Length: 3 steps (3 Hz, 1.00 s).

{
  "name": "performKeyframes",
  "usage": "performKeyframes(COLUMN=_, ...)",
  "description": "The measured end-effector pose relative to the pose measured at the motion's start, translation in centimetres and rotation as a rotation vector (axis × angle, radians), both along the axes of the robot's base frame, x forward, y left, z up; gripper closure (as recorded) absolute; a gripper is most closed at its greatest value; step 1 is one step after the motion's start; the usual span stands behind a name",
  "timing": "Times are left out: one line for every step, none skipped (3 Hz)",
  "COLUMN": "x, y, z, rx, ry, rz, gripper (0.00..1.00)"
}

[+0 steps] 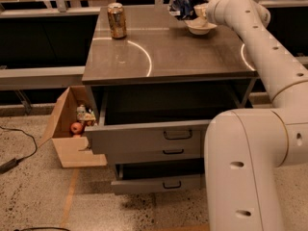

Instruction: Place blue chip bag into paper bowl

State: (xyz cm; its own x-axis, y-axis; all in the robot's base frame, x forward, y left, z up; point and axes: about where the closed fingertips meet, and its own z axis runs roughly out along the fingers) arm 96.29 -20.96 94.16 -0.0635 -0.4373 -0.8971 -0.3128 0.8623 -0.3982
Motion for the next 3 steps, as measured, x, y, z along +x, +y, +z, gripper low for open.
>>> performKeyframes(x=0.3, y=-1.3, z=-0.2, rx=-0.009, ry=0.002, rz=-0.044, gripper=1.0)
performKeyframes(x=0.3, y=-2.5, z=-0.4, rx=-0.006, ry=0.012, rz=-0.083, gripper=0.83)
performKeyframes(x=0.2, y=-3.5, z=-0.6, rx=-0.007, ry=0.022, rz=-0.11, gripper=0.59)
